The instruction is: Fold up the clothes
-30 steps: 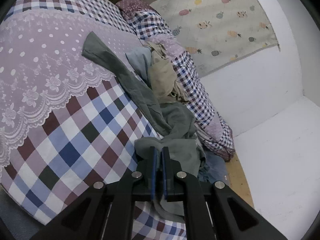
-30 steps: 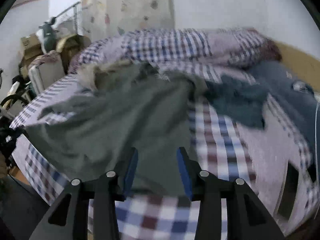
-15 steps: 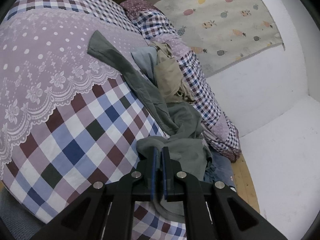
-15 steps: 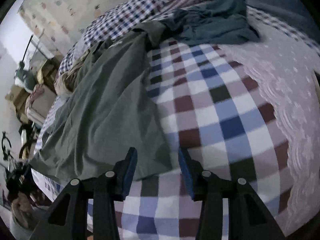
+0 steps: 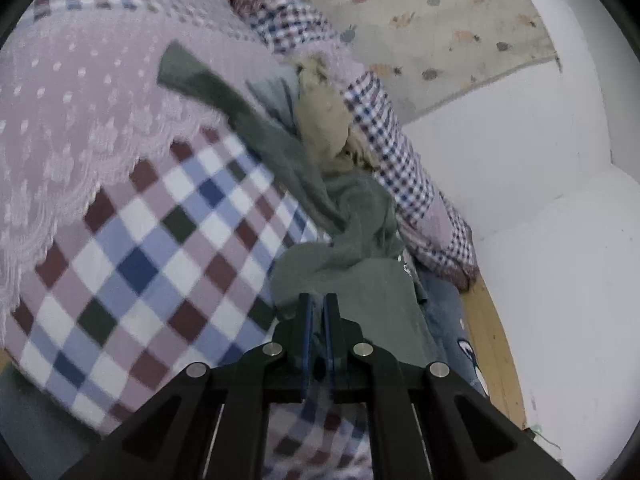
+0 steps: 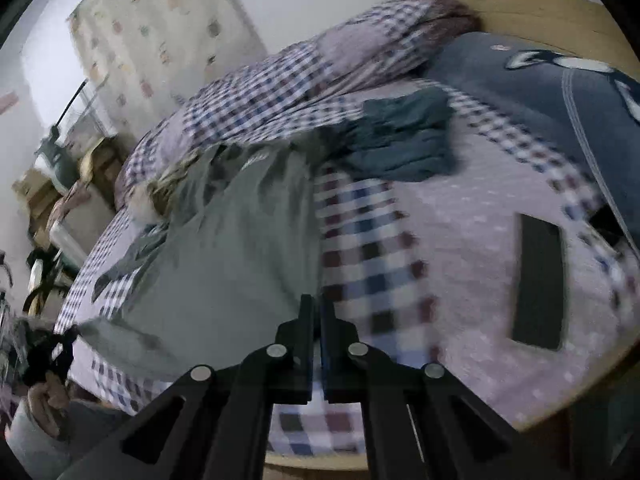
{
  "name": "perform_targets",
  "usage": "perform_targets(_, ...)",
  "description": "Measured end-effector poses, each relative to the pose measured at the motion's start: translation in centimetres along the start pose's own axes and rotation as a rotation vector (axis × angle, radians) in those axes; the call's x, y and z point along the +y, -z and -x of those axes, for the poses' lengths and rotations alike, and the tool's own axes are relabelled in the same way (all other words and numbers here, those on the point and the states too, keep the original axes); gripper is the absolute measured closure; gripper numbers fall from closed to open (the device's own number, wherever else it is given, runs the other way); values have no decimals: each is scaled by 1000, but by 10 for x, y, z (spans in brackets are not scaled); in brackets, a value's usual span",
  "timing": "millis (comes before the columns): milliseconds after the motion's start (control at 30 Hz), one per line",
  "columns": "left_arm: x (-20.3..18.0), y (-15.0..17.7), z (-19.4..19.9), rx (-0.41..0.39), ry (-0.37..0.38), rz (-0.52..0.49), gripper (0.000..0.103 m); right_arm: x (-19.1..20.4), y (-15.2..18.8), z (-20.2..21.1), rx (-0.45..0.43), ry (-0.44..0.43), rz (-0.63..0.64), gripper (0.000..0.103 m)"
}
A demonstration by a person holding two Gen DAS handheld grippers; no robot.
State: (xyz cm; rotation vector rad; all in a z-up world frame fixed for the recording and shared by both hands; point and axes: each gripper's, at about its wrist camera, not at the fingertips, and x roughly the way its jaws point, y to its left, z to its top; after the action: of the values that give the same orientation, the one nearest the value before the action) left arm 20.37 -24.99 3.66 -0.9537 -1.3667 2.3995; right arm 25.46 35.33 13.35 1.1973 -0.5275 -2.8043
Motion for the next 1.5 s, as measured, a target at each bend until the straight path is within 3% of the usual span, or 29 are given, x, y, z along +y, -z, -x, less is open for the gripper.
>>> perform_targets(233,10,4,-1,57,-99,26,96,-23,26,-27,143,133,-54,102)
perform_targets(300,10,7,-10,112,-115,21,71,-25,29,-33,158,142,-49,102)
perform_targets(333,9,9,-17,144,-129,12,50,-26,29,-33,156,139,-53,102)
perform_targets(367,7,13,-23,176,-152,-9,40,-28,30,-32,152,134,-59,102)
perform_targets(400,5,17,-30,207,-175,-30,39,-29,29,-31,145,130,-64,102)
perform_targets(533,0,31,-51,302,-299,-125,39,-29,31,-35,139,128,-60,102)
perform_targets(633,-1,37,-60,357,-312,-147,39,-26,32,-37,137,131,-45,102)
perform_targets(700,-1,40,-66,401,-285,-151,51,-23,32,-38,134,128,-30,102)
perform_targets(767,-3,43,-72,418,-304,-168,91,-20,33,-39,136,128,-14,101)
perform_targets(800,-4,43,-73,412,-318,-176,95,-19,33,-40,138,128,-6,101)
perform_targets(900,-12,39,-63,323,-304,-180,101,-13,36,-42,149,155,36,101)
perform_targets(1133,-11,9,22,-73,-206,-61,103,-8,47,-22,132,167,39,102)
perform_targets(1200,-14,9,32,-111,-179,-71,103,-9,51,-16,135,150,18,102)
perform_targets(1267,-17,13,25,-74,-178,-92,103,-9,55,-14,143,140,15,102)
perform_targets(1400,-17,22,-14,117,-215,-110,103,-17,56,-20,154,134,-14,102)
perform_targets(1500,-16,36,-35,225,-257,-137,90,-20,55,-21,144,119,-36,99)
